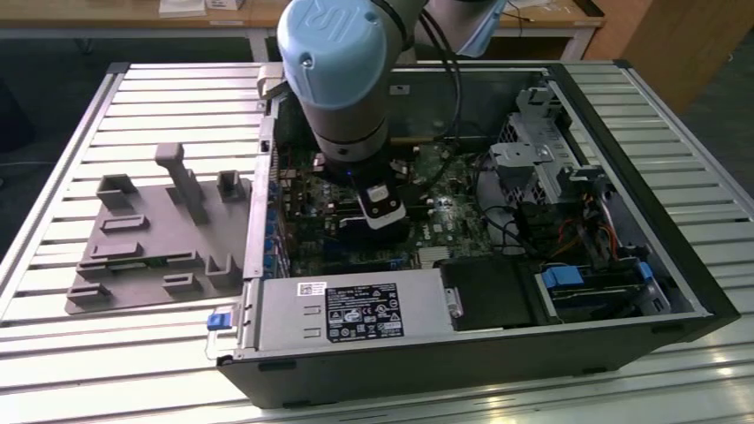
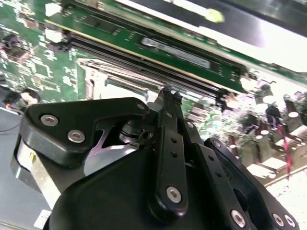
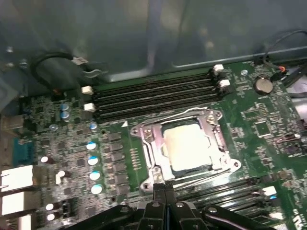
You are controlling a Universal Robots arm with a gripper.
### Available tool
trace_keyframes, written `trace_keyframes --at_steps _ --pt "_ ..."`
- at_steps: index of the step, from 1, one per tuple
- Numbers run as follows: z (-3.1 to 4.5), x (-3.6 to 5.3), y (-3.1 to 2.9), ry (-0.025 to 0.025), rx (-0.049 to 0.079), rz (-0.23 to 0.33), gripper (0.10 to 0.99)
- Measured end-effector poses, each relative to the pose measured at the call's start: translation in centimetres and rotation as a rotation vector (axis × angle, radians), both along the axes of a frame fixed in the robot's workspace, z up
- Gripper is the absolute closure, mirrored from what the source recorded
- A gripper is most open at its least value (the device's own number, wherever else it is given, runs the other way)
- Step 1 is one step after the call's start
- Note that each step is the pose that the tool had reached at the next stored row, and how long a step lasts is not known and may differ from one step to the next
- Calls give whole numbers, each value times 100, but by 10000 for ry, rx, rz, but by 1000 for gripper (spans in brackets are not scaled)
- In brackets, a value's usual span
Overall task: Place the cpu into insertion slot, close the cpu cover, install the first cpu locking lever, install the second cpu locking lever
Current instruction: 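Install the second cpu locking lever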
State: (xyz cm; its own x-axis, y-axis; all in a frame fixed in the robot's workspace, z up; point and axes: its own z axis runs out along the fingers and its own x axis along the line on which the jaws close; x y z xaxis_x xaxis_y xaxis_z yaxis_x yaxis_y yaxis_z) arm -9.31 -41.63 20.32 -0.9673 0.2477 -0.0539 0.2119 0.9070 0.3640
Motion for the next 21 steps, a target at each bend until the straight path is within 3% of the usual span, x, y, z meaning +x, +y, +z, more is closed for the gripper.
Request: trace_keyframes --at_steps 8,13,15,21 --pt "0 222 12 65 0 0 980" --pt "0 281 92 99 -66 -1 980" --pt "0 286 138 103 -191 0 980" --pt "0 293 272 114 -770 -4 980"
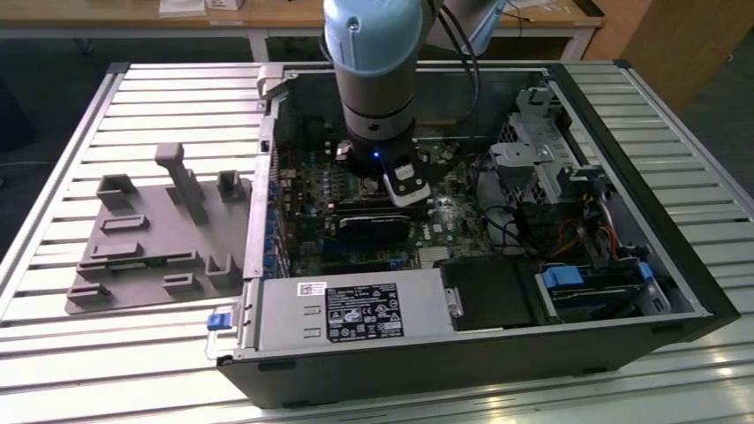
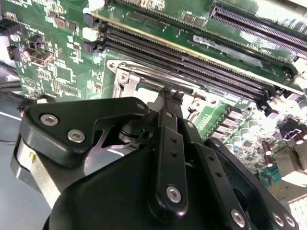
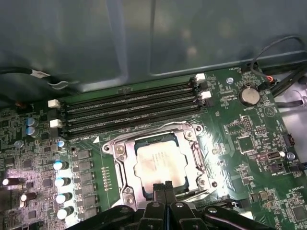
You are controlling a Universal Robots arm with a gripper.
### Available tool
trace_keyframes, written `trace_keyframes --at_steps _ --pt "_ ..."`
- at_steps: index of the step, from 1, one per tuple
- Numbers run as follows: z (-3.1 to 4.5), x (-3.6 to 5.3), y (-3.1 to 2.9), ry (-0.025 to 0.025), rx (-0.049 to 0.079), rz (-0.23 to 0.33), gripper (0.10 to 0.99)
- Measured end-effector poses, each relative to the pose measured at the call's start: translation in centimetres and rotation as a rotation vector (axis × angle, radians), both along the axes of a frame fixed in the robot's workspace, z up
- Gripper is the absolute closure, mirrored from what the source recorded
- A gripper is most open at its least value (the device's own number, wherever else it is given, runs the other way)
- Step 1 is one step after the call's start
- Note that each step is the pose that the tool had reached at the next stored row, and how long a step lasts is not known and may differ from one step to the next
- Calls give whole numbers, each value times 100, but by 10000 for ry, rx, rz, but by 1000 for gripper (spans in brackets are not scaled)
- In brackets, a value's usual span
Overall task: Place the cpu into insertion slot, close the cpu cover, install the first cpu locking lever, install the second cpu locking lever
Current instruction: 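Install the second cpu locking lever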
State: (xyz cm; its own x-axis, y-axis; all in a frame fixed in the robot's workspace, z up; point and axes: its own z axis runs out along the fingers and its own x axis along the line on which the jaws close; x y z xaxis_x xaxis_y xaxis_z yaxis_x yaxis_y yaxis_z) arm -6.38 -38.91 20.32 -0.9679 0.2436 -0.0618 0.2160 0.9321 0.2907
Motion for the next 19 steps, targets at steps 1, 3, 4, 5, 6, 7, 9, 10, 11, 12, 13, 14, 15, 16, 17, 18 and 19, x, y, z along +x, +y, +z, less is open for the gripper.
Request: trace_keyframes --at_steps 1,3,4,5,6,7,9,10,11,12,13,14,15,16,17,18,19 --pt "1 1 17 3 -83 0 980" --pt "0 3 53 5 -205 1 980" --pt "0 5 76 6 -268 1 980" --pt "1 6 98 9 -324 1 980" --pt "0 8 120 10 -381 0 980" --pt "0 9 143 12 -439 0 980" --pt "1 13 186 17 -575 0 980" --pt "1 14 208 20 -653 0 980" --pt "1 16 228 22 -729 1 980" --pt "0 16 244 21 -788 1 980" --pt "0 17 262 21 -857 1 980" --pt "1 17 275 24 -901 0 980" --pt "1 18 285 24 -923 0 980" --pt "0 20 296 25 -934 0 980" --pt "0 22 307 26 -944 0 980" --pt "0 24 319 27 -954 1 980" --pt "0 28 330 30 -964 0 980"
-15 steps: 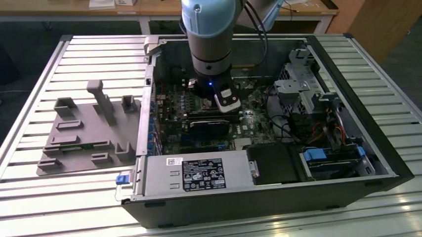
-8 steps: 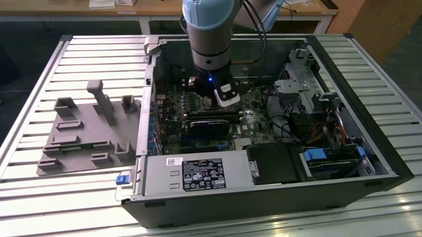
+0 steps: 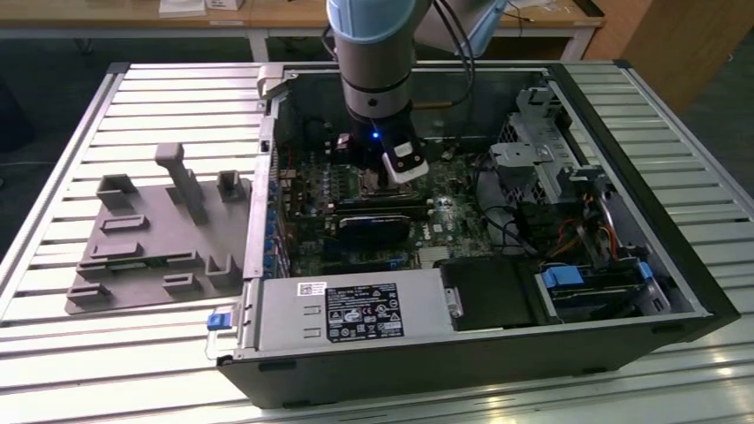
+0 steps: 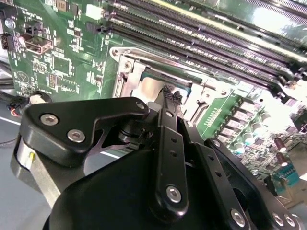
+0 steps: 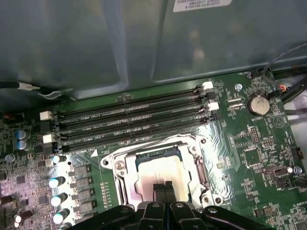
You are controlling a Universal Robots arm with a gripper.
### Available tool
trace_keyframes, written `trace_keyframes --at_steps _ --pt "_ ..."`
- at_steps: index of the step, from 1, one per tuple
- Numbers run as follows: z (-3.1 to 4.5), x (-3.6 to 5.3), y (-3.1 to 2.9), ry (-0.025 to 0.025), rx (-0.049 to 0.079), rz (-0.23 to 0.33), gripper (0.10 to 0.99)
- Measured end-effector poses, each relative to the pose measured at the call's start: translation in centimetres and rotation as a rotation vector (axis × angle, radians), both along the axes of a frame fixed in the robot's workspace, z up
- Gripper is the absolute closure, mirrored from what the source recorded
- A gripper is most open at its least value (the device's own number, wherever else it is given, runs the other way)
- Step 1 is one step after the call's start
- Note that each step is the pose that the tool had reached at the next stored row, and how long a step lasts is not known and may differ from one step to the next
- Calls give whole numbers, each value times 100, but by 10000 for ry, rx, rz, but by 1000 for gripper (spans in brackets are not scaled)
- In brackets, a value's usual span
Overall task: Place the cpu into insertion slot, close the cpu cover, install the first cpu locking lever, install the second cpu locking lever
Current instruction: 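Install the second cpu locking lever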
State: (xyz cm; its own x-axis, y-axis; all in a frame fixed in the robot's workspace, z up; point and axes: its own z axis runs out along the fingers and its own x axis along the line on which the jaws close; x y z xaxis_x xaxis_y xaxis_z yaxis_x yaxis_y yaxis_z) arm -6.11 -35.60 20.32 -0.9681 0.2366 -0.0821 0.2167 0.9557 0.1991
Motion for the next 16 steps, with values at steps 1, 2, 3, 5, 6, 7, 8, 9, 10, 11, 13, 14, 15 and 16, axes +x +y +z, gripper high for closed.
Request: trace_keyframes --at_steps 1,2,3,5,6,7,8,9,10,11,13,14,15,16 --pt "0 5 13 3 -10 0 980" --pt "0 8 26 6 -26 0 980" --pt "0 12 40 9 -45 0 980" --pt "0 16 59 14 -80 0 980" --pt "1 16 61 14 -86 2 980" --pt "6 16 61 15 -90 2 980" --pt "14 16 62 15 -92 1 980" --pt "26 16 63 14 -92 0 980" --pt "41 16 64 14 -93 0 980" --pt "55 16 64 14 -95 1 980" --pt "87 16 66 14 -97 0 980" --pt "107 16 66 14 -98 1 980" --pt "125 16 66 14 -101 1 980" --pt "143 16 67 14 -104 0 980"
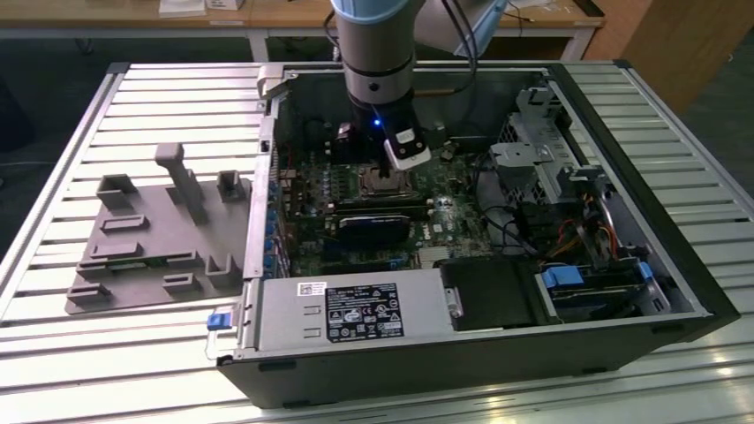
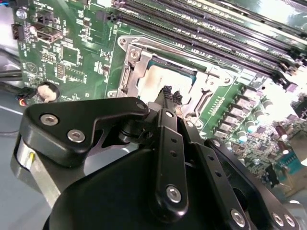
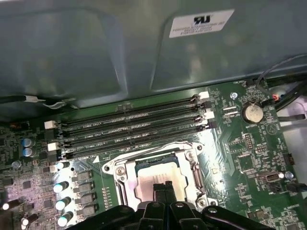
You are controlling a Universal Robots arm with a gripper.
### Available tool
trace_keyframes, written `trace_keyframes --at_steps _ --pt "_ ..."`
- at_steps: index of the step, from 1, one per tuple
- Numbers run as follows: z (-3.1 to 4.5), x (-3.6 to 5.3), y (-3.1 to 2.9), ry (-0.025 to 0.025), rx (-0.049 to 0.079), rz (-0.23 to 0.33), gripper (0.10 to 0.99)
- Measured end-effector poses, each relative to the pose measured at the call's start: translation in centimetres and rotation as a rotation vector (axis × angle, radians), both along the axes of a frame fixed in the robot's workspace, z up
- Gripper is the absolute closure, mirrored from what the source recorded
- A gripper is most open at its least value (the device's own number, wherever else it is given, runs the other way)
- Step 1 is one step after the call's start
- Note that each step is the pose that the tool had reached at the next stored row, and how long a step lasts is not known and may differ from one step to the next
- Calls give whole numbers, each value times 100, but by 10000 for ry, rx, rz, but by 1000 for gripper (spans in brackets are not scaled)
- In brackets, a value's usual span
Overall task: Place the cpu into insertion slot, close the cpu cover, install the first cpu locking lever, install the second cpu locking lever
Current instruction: 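Install the second cpu locking lever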
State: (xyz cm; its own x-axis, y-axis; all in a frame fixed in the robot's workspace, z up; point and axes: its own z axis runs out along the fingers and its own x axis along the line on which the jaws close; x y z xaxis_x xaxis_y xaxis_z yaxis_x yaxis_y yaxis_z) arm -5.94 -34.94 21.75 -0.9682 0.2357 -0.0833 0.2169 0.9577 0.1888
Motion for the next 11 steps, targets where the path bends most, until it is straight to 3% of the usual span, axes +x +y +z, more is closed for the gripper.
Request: trace_keyframes --at_steps 4,11 --pt "50 0 0 0 -30 0 980" --pt "54 0 0 0 -55 0 980"
